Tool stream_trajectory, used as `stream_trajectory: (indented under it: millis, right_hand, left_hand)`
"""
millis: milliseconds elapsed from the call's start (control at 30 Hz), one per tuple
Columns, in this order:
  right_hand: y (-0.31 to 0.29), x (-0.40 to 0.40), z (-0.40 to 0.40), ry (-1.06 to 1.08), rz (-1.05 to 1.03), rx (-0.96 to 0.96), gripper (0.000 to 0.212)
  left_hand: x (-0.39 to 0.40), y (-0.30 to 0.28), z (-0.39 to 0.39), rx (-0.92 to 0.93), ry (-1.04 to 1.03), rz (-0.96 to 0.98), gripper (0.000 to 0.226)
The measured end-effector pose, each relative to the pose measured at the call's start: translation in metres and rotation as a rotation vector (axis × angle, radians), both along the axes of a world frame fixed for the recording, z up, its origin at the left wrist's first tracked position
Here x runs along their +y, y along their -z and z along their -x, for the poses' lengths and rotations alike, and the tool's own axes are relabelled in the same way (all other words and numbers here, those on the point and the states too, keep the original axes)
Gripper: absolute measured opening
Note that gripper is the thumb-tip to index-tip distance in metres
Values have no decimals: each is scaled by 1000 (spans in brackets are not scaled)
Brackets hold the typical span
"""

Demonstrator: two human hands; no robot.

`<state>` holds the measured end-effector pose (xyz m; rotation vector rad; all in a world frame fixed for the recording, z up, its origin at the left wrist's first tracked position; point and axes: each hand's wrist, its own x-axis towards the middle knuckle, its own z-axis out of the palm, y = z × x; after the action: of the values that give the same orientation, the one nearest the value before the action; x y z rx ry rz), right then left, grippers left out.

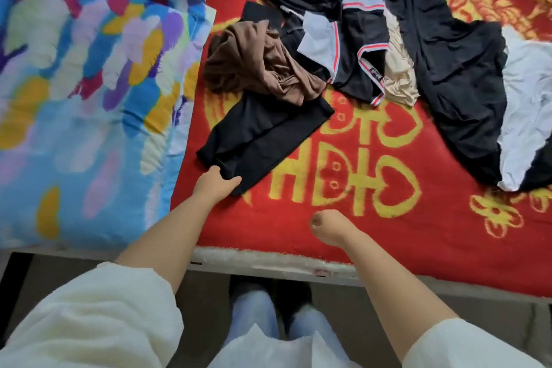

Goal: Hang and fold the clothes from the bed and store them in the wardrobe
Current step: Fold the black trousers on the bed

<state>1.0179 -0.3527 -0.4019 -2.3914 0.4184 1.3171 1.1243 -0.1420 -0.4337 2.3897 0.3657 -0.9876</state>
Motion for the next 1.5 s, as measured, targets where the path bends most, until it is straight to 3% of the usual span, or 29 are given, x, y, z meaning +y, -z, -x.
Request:
stream_trajectory:
  millis: [100,167,300,433,500,600,667,733,833,900,933,1033,1133,1167,1233,1300,1367,1500]
  right_hand:
    - [38,-1,-19,18,-29,45,32]
    - [63,-2,-25,24,-52,73,31]
    - [82,-8,-19,35,-65,140,32]
    - [85,-19,-11,23,-35,215,34]
    - [75,-22,-18,19,-38,197,34]
    - [47,-25,-39,30,-69,109,34]
    - [27,-28,-50,81,-84,31,36]
    - [7,-32,-56,157,-107,-66,36]
    - [-21,-34,-61,303,-171,-224,35]
    - [-38,-35,-62,360,-210,-323,41]
    - [-45,-33,-64,351,-210,-371,47]
    - [-69,-21,-72,209,-182,-506,71]
    - [-79,5,-71,4,-152,-496,84]
    - [-73,14,-67,-42,-133,-462,77]
    - [-62,32,-60,-63,-106,-395,45]
    - [-60,42,-57,18,-142,-337,21]
    - [-73,37,-65,98,-136,-338,28]
    - [-128,4,-109,80,-41,-604,25]
  left_hand:
    - [-13,52,-23,139,-365,112,70]
    - [-14,87,-25,182,-445,71,67]
    - [-12,120,-24,68,-424,21,42]
    - [-10,101,-26,-141,-664,171,33]
    - [-11,72,-30,-161,-751,342,28]
    - [-13,13,-38,-96,-872,855,29]
    - [-14,-26,-42,-78,-807,975,36]
    - [-20,-66,-41,-109,-617,980,30]
    - [-22,-121,-33,-139,-372,992,39]
    - [-14,-151,-25,-136,-326,1026,23]
    - [-9,-163,-23,-116,-345,1072,11]
    - [9,-198,-13,-73,-320,1232,45]
    - [13,-234,6,-110,-214,1247,54]
    - [12,-241,11,-128,-218,1241,53]
    - [13,-250,21,-196,-258,1203,35]
    - [18,-260,32,-277,-302,1169,22]
    - [29,-269,41,-349,-332,1131,17]
    - [47,-284,38,-508,-421,942,14]
